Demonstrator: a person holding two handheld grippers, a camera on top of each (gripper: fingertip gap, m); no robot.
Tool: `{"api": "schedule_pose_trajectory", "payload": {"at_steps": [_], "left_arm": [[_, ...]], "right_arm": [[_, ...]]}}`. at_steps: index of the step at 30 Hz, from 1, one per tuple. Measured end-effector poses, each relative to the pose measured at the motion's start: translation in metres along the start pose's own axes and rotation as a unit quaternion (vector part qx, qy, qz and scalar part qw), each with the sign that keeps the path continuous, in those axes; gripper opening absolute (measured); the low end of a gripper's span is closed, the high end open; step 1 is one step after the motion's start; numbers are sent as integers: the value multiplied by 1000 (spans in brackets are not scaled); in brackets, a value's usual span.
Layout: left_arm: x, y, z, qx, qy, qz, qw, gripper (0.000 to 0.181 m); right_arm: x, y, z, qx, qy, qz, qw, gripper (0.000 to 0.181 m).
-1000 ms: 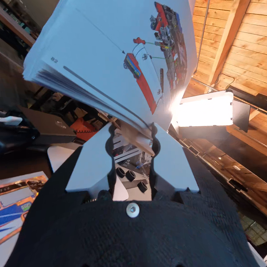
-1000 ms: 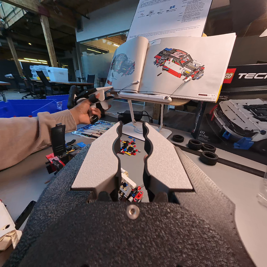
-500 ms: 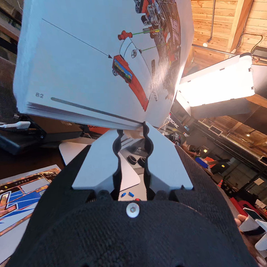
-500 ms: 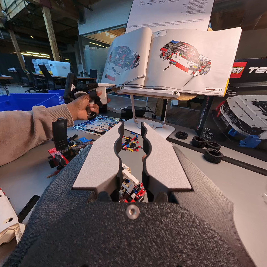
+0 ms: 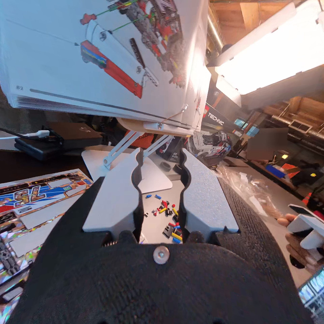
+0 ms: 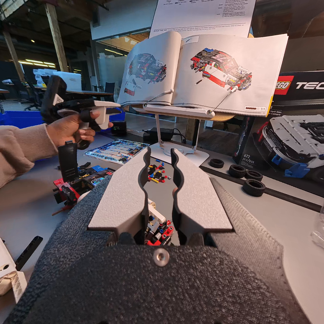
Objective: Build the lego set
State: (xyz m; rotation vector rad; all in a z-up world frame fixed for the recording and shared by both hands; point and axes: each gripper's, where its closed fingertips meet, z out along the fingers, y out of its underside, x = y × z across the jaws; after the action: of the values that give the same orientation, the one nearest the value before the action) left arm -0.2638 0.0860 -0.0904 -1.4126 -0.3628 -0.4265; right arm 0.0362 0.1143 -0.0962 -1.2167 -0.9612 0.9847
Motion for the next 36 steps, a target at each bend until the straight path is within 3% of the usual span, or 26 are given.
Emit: {"api": "schedule_pose_trajectory", "payload": {"at_steps": [6,10,14,20,36], "left_arm": [[53,2,-61,-11,-57,219,974,28],[59,9,-97,10,-113,287,951,30],[44,27,-100,-15,-127,320,939,32],[27,34,-97,-30,-125,305,944,26],[24,36,-99,-33,-125,295,947,26]], "right_arm": [[0,-1,-1,-3,10,-19,1000,22],[-2,-1,0,-3,7,-20,1000,23],[-3,2,0,-8,4,-24,1000,26],[5,12,2,-24,17,-24,999,30],[12,22,2,-35,12,3,999,28]]}}
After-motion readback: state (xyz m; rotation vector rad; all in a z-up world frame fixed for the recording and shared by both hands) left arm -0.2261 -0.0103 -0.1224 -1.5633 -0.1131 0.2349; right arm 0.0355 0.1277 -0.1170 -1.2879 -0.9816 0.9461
